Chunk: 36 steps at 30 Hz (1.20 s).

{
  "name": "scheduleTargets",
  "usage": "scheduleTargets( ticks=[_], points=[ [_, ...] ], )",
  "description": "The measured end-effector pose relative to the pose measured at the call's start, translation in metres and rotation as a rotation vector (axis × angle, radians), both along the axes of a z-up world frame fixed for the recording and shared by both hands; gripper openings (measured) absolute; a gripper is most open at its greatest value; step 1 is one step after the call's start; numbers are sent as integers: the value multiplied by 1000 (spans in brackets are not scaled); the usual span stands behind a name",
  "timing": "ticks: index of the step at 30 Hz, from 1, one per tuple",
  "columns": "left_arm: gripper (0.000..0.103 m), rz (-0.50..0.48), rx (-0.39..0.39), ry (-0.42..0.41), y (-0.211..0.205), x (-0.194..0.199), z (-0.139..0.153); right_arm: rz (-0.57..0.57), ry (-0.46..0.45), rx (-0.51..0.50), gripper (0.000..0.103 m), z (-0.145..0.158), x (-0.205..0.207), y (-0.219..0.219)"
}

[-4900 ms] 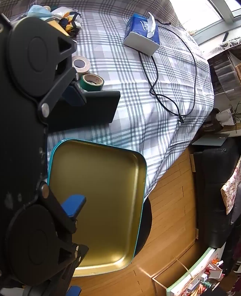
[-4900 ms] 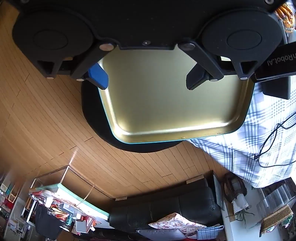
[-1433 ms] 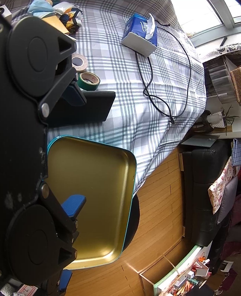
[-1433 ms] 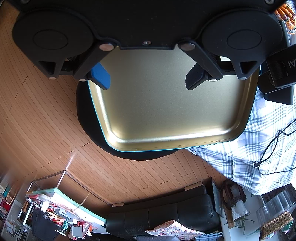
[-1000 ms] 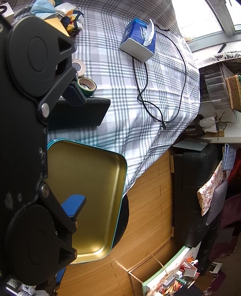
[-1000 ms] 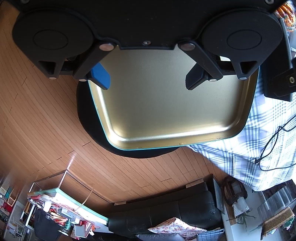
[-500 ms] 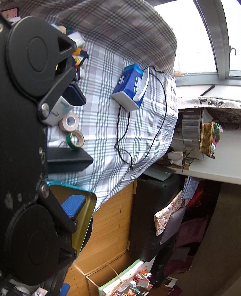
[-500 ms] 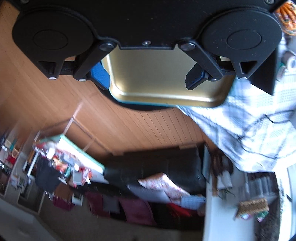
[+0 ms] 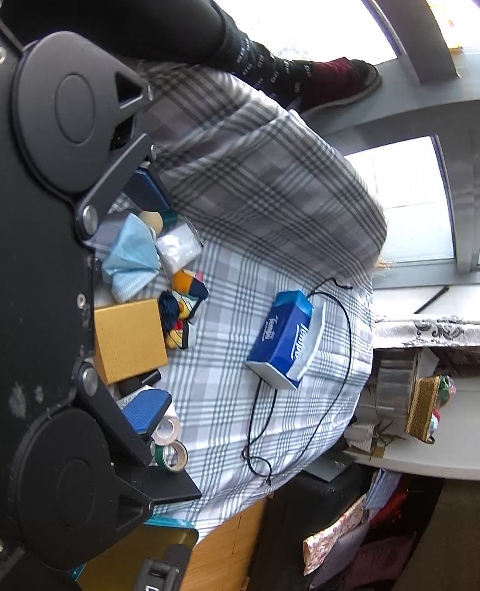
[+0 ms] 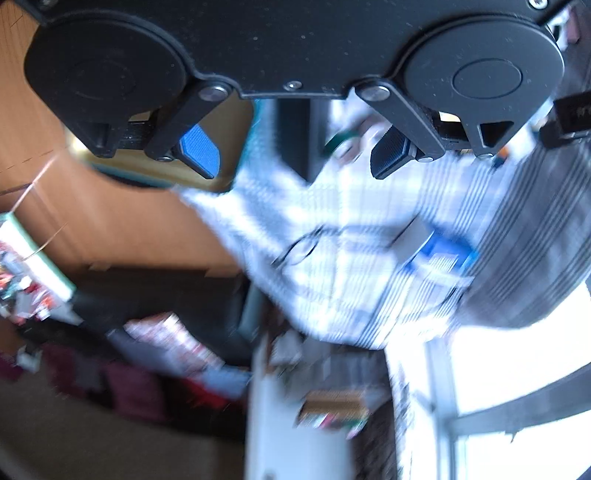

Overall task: Organize soft objects
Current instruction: 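Move both tools over the cluster of items on the bed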

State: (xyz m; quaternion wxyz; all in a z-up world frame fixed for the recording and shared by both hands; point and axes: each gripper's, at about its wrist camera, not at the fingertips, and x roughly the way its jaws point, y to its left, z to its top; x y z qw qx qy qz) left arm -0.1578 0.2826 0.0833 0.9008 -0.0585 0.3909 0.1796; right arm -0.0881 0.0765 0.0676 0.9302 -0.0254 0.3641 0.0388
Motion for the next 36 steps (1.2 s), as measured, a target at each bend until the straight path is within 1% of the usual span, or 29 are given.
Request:
scheduleTargets(
  ticks=[1, 3, 5, 7, 9, 16, 26, 29, 34, 36],
  points=[
    [103, 11, -6, 9, 6, -3, -3, 22, 45, -10, 85, -5, 2, 11],
    [103, 22, -20, 32, 12, -3, -13, 55, 93, -52, 85, -18, 3, 28],
    [103, 32, -36, 57, 16, -3, -24, 76, 113, -121, 85, -29, -1, 47],
    [103, 45, -53, 78, 20, 1, -34, 97, 131, -158, 85, -38, -2, 59],
    [103, 64, -60, 93, 26, 3, -42, 115, 157, -168, 85, -44, -6, 70],
    [103, 109, -63, 115, 36, 7, -53, 126, 213, -189, 85, -59, 2, 80],
    [103, 131, -89, 130, 38, 10, -63, 122, 247, -153, 84, -66, 13, 78],
    [103, 155, -87, 120, 43, 8, -61, 123, 231, -105, 83, -60, 16, 73],
    [103, 182, -114, 109, 50, 5, -60, 97, 209, -12, 78, -49, 28, 59],
    [103, 180, -119, 113, 51, 5, -62, 94, 211, 10, 73, -49, 33, 56]
  ],
)
